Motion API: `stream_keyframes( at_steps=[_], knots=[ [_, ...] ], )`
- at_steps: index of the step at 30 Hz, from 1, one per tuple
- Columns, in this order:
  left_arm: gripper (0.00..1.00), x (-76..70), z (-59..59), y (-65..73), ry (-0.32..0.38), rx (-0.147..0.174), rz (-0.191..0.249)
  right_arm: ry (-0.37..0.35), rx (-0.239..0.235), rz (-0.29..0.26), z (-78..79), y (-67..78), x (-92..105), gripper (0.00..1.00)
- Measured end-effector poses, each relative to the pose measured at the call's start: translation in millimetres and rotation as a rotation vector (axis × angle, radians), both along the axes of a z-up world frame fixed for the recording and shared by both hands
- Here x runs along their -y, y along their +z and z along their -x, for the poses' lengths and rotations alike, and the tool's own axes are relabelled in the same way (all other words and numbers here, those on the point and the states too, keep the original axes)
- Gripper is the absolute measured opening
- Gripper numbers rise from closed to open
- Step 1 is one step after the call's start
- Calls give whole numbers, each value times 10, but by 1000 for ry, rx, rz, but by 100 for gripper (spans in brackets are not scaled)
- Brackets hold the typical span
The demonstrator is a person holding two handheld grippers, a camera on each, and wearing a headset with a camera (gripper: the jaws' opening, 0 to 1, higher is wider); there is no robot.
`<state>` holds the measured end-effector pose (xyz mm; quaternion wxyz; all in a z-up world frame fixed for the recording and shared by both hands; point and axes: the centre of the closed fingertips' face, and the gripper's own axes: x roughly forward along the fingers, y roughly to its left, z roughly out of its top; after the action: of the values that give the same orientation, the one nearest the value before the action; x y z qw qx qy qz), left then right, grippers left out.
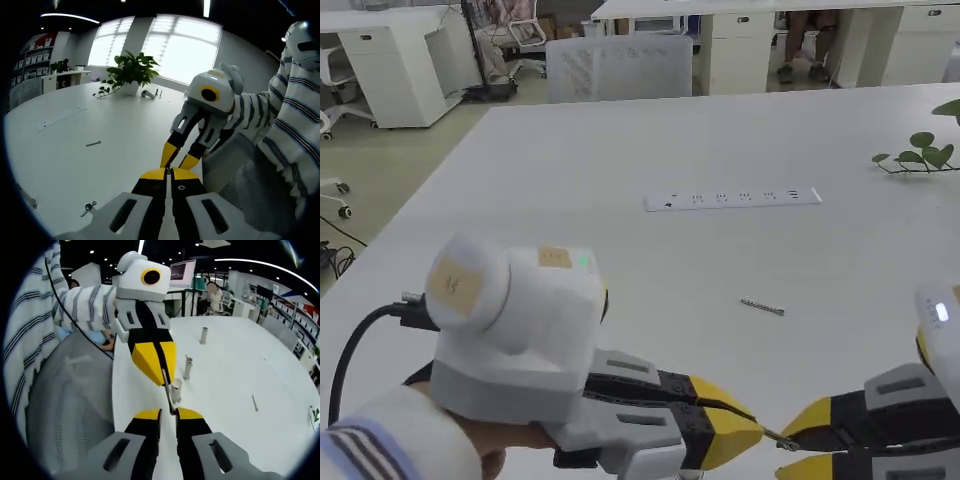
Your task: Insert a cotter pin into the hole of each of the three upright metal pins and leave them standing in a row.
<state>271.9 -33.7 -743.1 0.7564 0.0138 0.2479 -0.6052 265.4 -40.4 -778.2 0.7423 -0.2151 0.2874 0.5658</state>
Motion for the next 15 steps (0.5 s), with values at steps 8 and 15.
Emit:
stream_keyframes(
  at_steps=[8, 15],
  knots=[
    [0, -20, -15, 48, 7, 9, 29, 5, 9, -10, -10, 49, -14, 8],
    [0, -35, -14, 58, 3, 15, 32, 17, 17, -15, -17, 70, -23, 6]
  ],
)
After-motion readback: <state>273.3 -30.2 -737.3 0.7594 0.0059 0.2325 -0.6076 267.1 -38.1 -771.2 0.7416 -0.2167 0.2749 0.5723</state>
